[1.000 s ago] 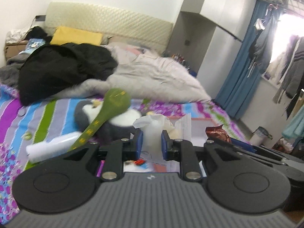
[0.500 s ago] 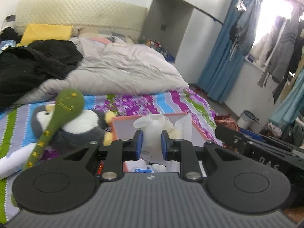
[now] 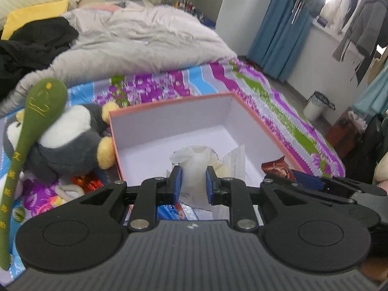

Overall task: Organize soft objects
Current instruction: 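Lift the snack packet and plastic wrapper and carry both over the pink box, then open both grippers to drop the snack packet and wrapper into the box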

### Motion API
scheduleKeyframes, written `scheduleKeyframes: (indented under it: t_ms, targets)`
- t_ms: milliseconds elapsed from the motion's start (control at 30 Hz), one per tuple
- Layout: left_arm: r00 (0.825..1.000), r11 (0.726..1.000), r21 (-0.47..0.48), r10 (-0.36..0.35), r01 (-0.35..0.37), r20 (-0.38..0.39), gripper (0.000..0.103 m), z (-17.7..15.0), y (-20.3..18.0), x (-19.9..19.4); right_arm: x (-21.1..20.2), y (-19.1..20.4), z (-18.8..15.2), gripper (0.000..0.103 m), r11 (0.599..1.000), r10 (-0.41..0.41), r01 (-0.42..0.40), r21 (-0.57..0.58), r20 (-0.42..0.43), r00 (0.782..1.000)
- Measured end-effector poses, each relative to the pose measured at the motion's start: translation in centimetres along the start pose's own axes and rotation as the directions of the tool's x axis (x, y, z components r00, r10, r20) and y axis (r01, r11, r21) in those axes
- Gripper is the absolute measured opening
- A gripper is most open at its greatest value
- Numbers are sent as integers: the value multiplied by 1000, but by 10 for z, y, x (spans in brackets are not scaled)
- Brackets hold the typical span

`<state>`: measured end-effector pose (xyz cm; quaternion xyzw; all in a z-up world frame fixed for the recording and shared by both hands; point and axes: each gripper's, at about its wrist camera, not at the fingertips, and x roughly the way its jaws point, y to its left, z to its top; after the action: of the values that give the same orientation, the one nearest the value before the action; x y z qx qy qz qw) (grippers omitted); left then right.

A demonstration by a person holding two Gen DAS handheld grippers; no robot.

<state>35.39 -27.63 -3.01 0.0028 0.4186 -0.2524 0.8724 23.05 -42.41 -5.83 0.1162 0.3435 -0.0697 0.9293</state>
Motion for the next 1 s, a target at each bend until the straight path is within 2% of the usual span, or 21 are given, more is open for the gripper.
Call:
scheduleKeyframes:
  t_ms: [233,467,533,600,800,1000]
  targets:
    - [997,1000,5,12,-11,-79,25,-4,3,36,34,-23,-22,39,999,-32,34,20,-101,994]
    - [997,1000,12,7,-6,-81,27,-8,3,38,41,-33,-34,40,998,-40,47,53,-127,991]
    - [997,1000,3,7,-7,-80,46,-8,5,35,39,-31,-33,45,997,-42,48,53,-122,992]
    - [998,1000,-6,-5,4,-62,46,-8,6,28,37,-32,-30,52,997,-42,50,66,-117,992]
    - [999,999,24,-22,22,33,47,-6,2,-18,11,-29,-22,52,996,-28,31,89,-38,999]
    - [990,998,51,-28,21,136,47,-13,-1,-82,-35,-15,-14,52,995,-9,2,99,76,997]
